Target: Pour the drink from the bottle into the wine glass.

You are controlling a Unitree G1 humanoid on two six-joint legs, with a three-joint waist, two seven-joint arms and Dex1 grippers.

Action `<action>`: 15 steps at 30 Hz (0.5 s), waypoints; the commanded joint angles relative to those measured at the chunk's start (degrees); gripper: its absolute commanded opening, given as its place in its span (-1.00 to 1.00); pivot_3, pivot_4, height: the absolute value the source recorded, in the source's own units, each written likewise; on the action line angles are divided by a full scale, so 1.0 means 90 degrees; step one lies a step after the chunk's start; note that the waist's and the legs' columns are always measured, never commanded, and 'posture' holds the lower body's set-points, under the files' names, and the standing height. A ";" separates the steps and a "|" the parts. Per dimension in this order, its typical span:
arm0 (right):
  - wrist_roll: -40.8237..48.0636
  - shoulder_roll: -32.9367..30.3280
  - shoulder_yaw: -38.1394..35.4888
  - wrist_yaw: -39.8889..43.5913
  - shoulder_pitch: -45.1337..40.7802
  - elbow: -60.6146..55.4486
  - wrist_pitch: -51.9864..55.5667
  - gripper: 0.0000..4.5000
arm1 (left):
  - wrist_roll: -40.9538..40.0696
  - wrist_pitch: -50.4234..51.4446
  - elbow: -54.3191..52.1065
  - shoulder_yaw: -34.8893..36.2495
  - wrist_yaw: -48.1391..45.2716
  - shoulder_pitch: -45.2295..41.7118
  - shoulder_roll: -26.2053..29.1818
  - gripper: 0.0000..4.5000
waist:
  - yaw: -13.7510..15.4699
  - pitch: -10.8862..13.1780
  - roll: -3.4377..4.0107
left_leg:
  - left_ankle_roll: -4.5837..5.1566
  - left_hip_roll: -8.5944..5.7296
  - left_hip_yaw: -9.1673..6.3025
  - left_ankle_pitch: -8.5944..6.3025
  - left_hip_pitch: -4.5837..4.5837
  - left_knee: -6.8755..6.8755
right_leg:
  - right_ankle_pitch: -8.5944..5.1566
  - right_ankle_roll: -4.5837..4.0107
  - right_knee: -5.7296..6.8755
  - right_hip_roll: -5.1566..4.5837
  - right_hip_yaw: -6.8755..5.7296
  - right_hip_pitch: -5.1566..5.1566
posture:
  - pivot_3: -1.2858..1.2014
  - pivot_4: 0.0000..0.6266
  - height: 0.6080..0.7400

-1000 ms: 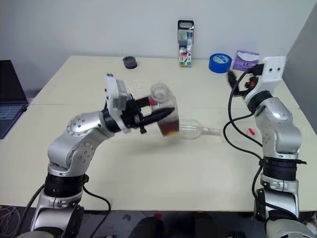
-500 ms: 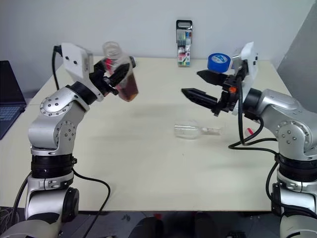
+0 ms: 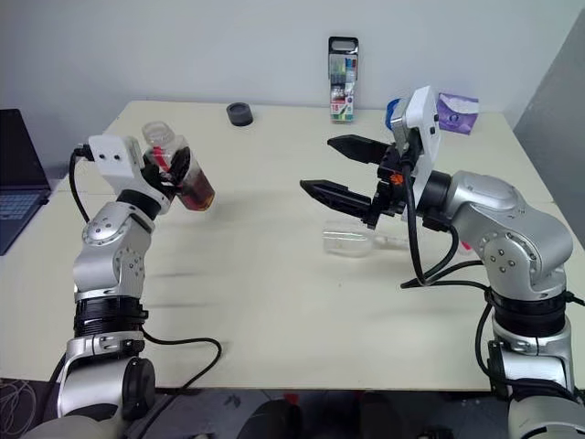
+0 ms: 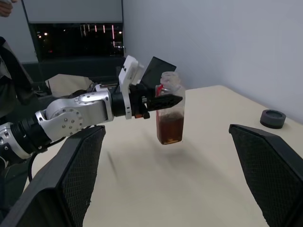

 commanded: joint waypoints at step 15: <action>-0.0003 0.0112 0.0027 -0.0066 -0.0076 -0.0228 -0.0081 0.98 | 0.0007 -0.0601 0.0216 0.0043 -0.0293 0.0509 -0.0036 -0.11 | -0.0002 -0.0002 -0.0003 | 0.0005 0.0000 0.0000 -0.0003 0.0002 0.0000 | 0.0000 0.0000 0.0005 -0.0001 0.0000 0.0000 | 0.03 -0.52 1.00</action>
